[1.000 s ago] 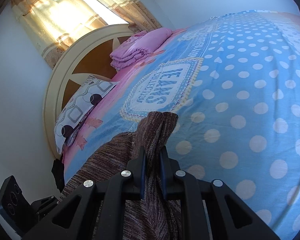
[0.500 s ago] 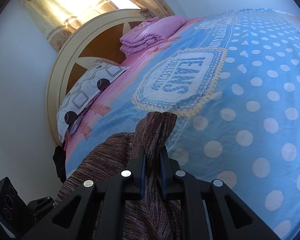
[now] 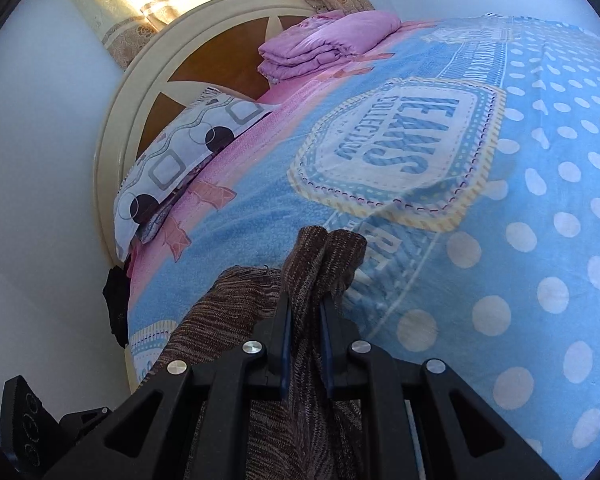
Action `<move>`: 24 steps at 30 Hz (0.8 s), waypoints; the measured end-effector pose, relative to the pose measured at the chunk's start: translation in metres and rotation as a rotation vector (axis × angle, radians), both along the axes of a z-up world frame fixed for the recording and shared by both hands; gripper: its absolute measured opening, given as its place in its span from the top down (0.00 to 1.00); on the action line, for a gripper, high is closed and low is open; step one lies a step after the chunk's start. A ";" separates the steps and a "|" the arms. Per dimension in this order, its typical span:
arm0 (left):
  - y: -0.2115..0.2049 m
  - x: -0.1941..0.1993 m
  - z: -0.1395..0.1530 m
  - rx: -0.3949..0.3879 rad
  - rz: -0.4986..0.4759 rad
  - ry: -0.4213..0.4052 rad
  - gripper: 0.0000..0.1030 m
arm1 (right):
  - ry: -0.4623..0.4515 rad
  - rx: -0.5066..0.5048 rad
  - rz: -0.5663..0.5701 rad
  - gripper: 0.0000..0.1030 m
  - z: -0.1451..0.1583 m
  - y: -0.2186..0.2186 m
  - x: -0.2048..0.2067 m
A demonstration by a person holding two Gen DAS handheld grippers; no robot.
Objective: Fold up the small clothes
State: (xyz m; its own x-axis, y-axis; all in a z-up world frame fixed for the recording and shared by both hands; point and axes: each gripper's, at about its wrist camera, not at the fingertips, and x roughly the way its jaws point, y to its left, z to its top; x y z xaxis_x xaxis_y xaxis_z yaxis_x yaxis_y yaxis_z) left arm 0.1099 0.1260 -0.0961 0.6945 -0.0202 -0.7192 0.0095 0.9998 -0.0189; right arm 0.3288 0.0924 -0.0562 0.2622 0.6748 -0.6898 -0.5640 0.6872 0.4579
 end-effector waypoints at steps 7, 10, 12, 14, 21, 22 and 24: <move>-0.006 -0.004 -0.023 0.035 0.042 0.034 0.76 | -0.008 -0.054 -0.032 0.88 -0.014 -0.003 0.006; -0.005 -0.003 -0.031 0.027 0.065 0.052 0.75 | 0.004 -0.076 -0.072 0.88 -0.025 -0.015 0.010; -0.007 -0.003 -0.033 0.041 0.070 0.047 0.72 | 0.023 -0.092 -0.101 0.88 -0.035 -0.024 0.015; -0.009 -0.003 -0.033 0.056 0.081 0.045 0.64 | 0.052 -0.082 -0.114 0.88 -0.045 -0.030 0.019; -0.011 -0.002 -0.031 0.084 0.081 0.057 0.55 | 0.039 -0.124 -0.105 0.87 -0.049 -0.025 0.016; -0.011 -0.003 -0.031 0.084 0.081 0.057 0.55 | 0.032 -0.134 -0.103 0.87 -0.049 -0.024 0.016; -0.012 -0.004 -0.029 0.091 0.080 0.059 0.55 | 0.013 -0.164 -0.096 0.87 -0.048 -0.020 0.014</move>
State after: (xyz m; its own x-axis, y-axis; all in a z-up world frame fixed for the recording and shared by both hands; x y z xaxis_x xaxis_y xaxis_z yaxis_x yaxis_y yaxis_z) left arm 0.1057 0.1145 -0.1246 0.6474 0.1006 -0.7554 -0.0690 0.9949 0.0733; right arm 0.3426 0.0721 -0.1044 0.3107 0.5255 -0.7921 -0.4867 0.8037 0.3423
